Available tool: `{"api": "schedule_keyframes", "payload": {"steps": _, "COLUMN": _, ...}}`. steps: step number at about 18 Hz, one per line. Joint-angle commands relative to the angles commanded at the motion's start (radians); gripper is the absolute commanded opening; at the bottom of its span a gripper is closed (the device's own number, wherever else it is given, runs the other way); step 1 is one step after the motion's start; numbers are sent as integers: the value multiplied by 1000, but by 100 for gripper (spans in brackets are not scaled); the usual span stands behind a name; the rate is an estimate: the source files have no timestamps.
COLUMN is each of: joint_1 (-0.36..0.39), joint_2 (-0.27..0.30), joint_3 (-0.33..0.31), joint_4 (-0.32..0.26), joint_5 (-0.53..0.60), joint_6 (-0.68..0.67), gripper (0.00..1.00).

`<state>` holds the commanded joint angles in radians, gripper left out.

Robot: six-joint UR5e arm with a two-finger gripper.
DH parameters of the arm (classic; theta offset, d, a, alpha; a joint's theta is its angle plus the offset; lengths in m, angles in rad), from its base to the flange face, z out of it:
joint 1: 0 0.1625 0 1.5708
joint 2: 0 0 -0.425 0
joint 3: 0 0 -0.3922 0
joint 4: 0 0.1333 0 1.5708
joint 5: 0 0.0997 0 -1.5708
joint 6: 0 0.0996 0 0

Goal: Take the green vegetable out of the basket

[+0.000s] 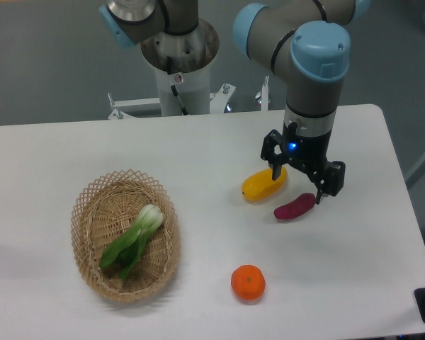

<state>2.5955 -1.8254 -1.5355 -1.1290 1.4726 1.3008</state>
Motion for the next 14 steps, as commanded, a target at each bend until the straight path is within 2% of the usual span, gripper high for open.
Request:
{"api": "schedule_keyframes", "payload": {"steps": 7, "joint_1": -2, "joint_2": 3, "joint_3": -9, "joint_4": 5, "joint_5": -3, "joint_6": -29, "gripper": 100}}
{"api": "schedule_keyframes", "payload": {"steps": 13, "joint_1": -29, "joint_2": -3, "joint_3": -12, "joint_4": 11, "joint_5": -2, "joint_6": -178, "gripper": 100}}
{"api": "schedule_keyframes", "payload": {"steps": 14, "joint_1": -31, "joint_2": -8, "joint_3": -12, "joint_4": 26, "joint_5": -2, "joint_6": -205, "gripper": 100}}
